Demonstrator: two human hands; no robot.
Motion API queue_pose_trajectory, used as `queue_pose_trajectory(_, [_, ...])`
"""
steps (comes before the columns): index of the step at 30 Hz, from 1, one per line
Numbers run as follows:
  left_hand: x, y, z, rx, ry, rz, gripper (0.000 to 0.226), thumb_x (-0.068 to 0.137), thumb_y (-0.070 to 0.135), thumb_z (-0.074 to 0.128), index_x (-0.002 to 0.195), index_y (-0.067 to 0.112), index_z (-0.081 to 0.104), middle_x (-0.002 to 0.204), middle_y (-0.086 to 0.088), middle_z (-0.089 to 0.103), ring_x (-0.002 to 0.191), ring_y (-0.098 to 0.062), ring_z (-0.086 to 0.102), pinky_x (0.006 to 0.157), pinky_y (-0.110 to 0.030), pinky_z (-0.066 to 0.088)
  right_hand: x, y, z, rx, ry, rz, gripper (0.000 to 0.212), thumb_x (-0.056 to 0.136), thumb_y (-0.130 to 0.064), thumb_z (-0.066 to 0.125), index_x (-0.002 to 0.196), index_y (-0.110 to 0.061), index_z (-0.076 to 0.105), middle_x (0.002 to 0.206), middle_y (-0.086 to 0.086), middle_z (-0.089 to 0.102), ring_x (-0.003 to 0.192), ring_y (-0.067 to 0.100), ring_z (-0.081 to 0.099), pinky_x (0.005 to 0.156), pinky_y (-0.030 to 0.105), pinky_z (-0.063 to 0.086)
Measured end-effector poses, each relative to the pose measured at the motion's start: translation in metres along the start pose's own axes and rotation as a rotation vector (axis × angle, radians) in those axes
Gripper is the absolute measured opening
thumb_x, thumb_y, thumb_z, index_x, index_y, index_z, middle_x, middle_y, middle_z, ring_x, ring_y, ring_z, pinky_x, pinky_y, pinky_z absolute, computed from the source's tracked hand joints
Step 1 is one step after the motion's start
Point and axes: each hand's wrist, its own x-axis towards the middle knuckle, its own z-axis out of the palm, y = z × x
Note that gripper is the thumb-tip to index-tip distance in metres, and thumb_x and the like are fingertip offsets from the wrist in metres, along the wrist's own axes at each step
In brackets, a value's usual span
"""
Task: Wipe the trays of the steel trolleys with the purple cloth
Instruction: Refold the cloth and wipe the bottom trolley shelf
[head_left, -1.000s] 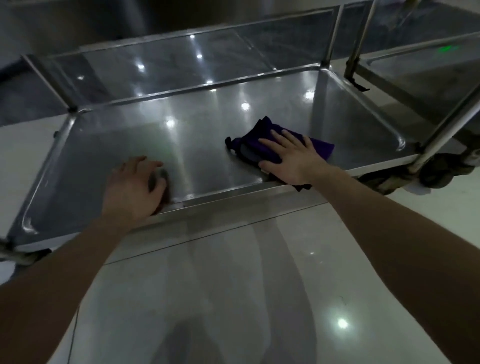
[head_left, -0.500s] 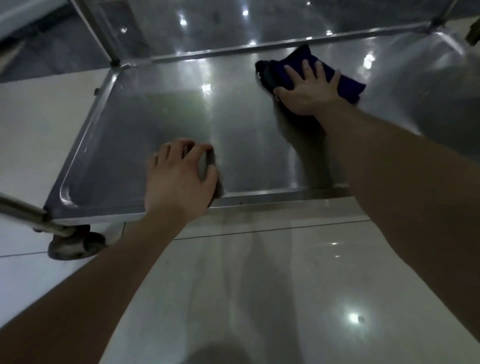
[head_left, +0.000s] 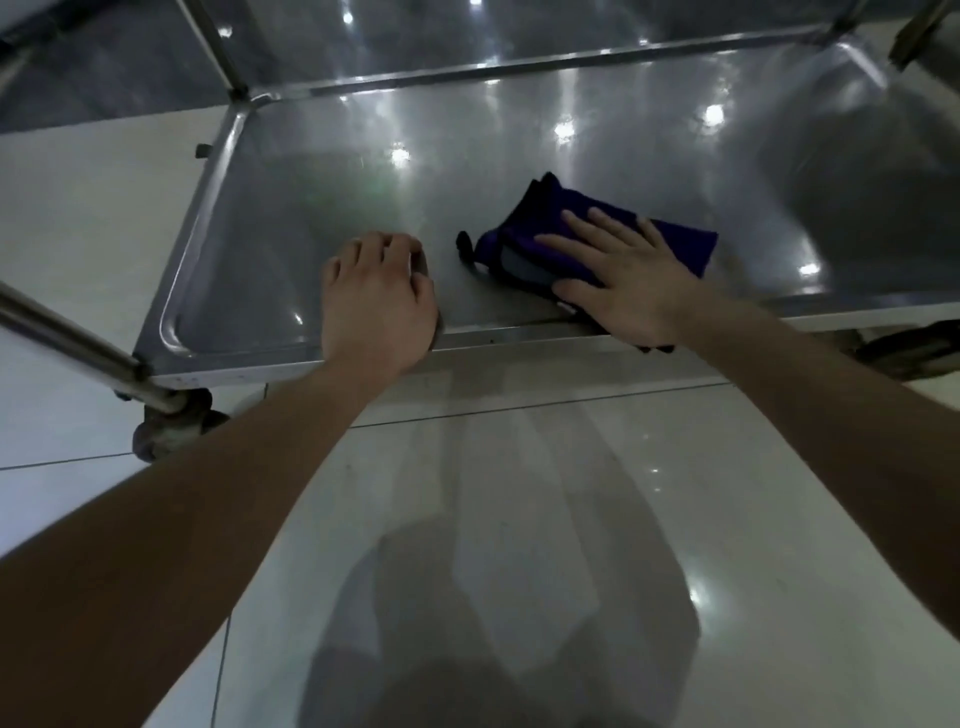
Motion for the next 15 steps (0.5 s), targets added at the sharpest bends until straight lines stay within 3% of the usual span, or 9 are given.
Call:
queue_pose_trajectory(6, [0.003,-0.002,0.004,-0.05,-0.014,-0.019,0.042,0.103,0.029,0.038,0.129,0.013,0.068,0.131,-0.016,0.066,0.122,-0.04,0.058,0.101,-0.048,0.04,-0.041,-0.058,0.036,-0.08,0.251,0.088,0.069,0.108,-0.069,0.019,0.171,-0.04,0.024,0.181,0.0,0.018,0.167,0.026,0.011,0.133,0.061,0.003])
queue_pose_trajectory(11, [0.005,-0.007,-0.001,-0.18,-0.06,-0.055,0.039,0.11,0.025,0.042,0.136,0.014,0.068,0.142,-0.014,0.063,0.133,-0.038,0.053,0.11,-0.046,0.036,-0.047,-0.084,0.057,-0.146,0.357,-0.168,0.062,0.109,-0.061,0.045,0.166,-0.035,0.04,0.174,0.002,0.039,0.162,0.028,0.03,0.13,0.063,0.015])
queue_pose_trajectory(15, [0.007,-0.008,-0.004,-0.233,-0.091,-0.061,0.037,0.11,0.022,0.044,0.137,0.014,0.068,0.144,-0.013,0.062,0.136,-0.036,0.052,0.112,-0.044,0.034,-0.047,-0.084,0.056,-0.107,0.434,-0.182,0.056,0.106,-0.041,0.067,0.159,-0.03,0.053,0.166,0.003,0.05,0.158,0.029,0.041,0.129,0.062,0.022])
